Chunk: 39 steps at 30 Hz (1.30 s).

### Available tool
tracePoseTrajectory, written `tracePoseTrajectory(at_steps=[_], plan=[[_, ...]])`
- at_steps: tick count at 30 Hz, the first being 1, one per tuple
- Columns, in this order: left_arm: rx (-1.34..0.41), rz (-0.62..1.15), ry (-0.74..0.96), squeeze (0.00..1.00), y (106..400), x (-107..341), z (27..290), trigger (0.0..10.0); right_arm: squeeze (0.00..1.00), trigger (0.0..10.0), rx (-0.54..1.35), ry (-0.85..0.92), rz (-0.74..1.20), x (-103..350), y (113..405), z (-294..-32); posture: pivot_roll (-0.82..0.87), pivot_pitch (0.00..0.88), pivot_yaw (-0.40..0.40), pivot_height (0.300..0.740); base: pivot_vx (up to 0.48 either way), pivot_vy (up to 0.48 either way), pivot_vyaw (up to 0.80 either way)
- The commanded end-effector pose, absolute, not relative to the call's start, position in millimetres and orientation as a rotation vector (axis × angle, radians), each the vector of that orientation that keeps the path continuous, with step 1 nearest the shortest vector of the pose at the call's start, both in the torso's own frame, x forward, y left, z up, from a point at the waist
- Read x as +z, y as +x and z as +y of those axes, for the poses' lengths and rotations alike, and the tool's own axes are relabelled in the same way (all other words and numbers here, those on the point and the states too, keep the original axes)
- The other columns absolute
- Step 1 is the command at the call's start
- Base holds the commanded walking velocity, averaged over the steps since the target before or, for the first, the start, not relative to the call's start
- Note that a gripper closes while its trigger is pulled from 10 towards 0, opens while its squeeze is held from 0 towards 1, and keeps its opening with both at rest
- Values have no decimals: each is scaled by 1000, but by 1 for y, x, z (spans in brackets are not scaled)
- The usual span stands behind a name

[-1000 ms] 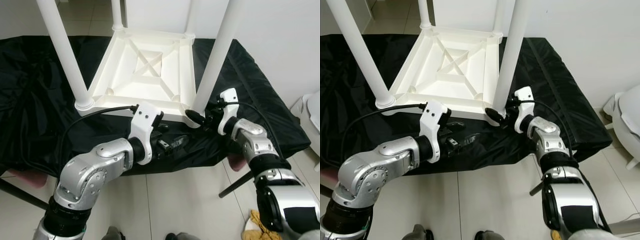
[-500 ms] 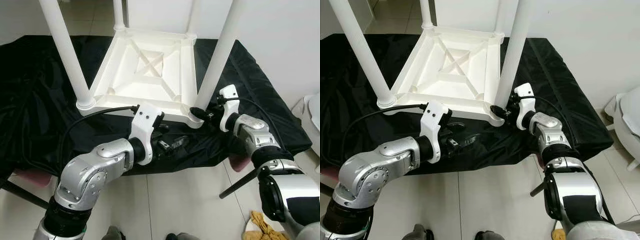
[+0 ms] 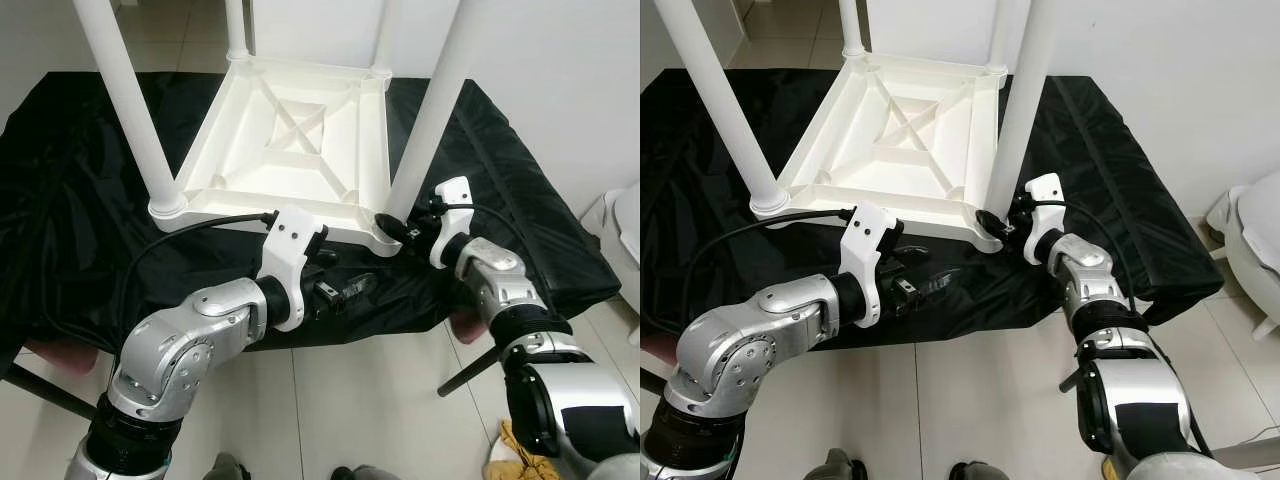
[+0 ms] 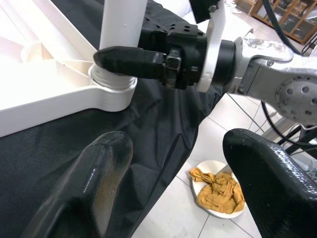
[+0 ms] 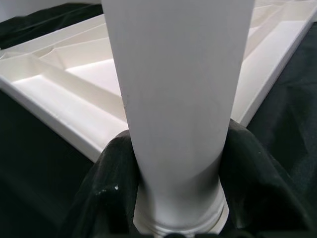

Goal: Building children table

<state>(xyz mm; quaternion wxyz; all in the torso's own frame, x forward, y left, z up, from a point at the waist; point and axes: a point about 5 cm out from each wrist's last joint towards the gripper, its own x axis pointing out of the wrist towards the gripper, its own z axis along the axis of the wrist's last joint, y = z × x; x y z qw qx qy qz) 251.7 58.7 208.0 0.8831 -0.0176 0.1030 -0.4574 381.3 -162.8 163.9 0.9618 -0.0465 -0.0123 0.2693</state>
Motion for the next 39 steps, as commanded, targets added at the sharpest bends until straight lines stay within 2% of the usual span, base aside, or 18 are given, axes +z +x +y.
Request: tracePoseTrajectory(at_steps=[1,5,13,20,27,32,33,34,35,39], plan=[[-987,223,-27,0,246,206,56,10000,0,0,473,-33,28,149,379,-167,7,118,-28,740,0,0,0],[-990,225,-25,0,246,206,56,10000,0,0,313,34,7,148,379,-166,14,118,-32,740,0,0,0],[-990,227,-24,0,245,205,57,10000,0,0,109,24,-10,144,374,-163,14,108,-32,740,0,0,0],[-1001,227,-20,0,245,205,56,10000,0,0,-198,65,-62,142,363,-158,7,100,-30,740,0,0,0],[-1006,227,-18,0,244,205,56,10000,0,0,-251,74,-85,144,356,-140,12,93,-36,740,0,0,0],[-1006,227,-18,0,244,205,56,10000,0,0,-256,67,-67,143,356,-141,16,90,-40,740,0,0,0],[-1006,228,-18,0,243,205,56,10000,0,4196,-267,67,-59,142,355,-143,16,91,-39,740,0,0,0],[-1006,228,-18,0,243,205,56,10000,0,4196,-267,67,-59,142,355,-143,16,91,-39,740,0,0,0],[-1007,228,-18,0,243,205,56,10000,0,10000,-274,64,-50,141,354,-143,16,89,-40,740,0,0,0],[-1009,230,-19,0,242,204,56,10000,0,10000,-293,69,-44,141,353,-147,15,90,-39,740,0,0,0]])
